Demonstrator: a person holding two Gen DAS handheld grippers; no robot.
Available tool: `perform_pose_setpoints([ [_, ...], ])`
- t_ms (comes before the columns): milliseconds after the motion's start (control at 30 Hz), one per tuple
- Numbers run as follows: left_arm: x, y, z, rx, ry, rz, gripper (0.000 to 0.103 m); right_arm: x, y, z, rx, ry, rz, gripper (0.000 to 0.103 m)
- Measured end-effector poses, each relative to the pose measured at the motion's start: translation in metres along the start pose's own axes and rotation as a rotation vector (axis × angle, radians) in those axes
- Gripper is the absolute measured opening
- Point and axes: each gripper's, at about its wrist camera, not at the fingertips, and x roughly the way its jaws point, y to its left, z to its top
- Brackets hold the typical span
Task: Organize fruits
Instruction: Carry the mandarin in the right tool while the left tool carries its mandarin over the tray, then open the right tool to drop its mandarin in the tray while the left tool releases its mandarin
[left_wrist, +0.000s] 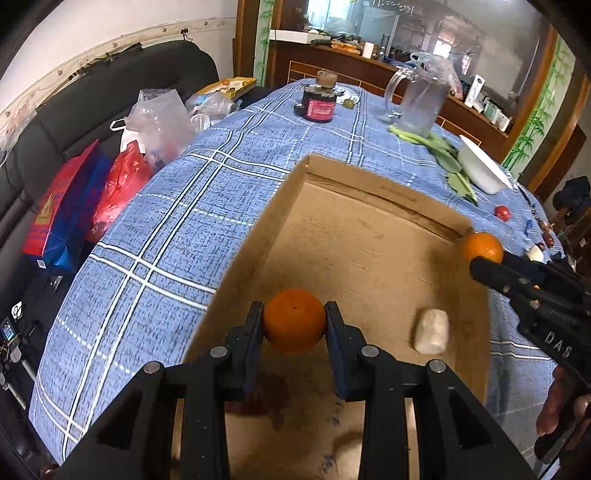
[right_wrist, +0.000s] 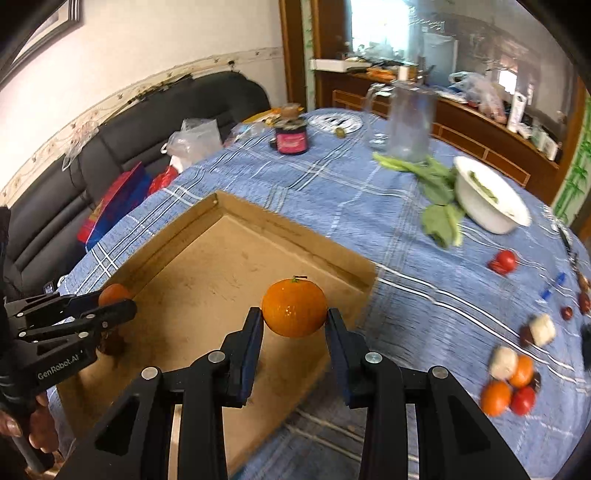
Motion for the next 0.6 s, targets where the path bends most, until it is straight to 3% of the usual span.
perform_pose_setpoints([
  [233, 0.021, 0.001, 0.007, -0.019, 0.038, -0.005, 0.031, 0.039, 0.009, 0.007, -0.015, 0.061, 0.017, 0.038],
  [600, 0.033, 0.001, 0.009, -0.019, 0.104, 0.004, 0.031, 0.053, 0.016, 0.011, -0.049, 0.073, 0.016, 0.038],
])
